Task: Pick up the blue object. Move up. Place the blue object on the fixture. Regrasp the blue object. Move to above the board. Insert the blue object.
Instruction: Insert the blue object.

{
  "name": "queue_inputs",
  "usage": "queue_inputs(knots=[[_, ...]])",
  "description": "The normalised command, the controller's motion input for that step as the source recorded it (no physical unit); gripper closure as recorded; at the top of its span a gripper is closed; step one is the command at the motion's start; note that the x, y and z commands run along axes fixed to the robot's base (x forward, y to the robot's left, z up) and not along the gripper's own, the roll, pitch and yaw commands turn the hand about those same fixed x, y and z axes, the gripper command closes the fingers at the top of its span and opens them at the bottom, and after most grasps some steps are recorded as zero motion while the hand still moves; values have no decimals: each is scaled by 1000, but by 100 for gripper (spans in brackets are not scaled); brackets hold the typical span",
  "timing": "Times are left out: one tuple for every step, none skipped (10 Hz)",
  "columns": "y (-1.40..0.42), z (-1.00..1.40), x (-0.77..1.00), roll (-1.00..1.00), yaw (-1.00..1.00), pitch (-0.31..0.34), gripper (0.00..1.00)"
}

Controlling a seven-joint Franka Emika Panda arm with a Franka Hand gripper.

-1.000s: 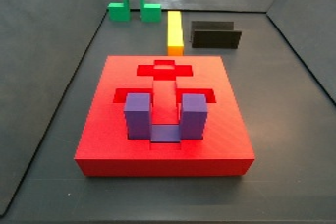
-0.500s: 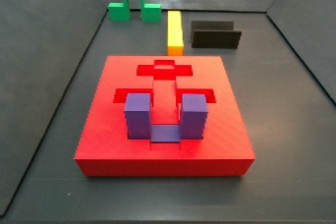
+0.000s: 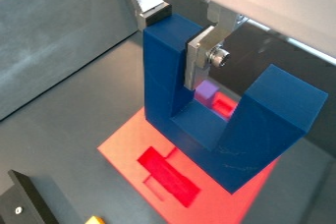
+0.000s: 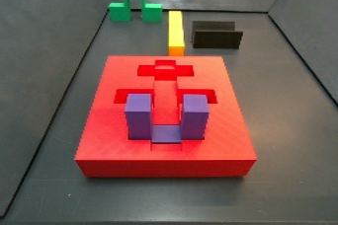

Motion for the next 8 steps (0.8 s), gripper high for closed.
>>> queue_inputs(knots=[[300,-834,534,-104,0,-90,100],[77,-883,334,-81,-3,-101,100],[0,-780,309,-139,-223,-84,100],[71,-463,211,-299,-280,-120,100],[197,-291,74,-401,-137,-167,100],[183,-197,0,-339,0,-139,100],[77,-63,0,-129,0,-61,100],[103,-71,0,-79,0,-54,100]])
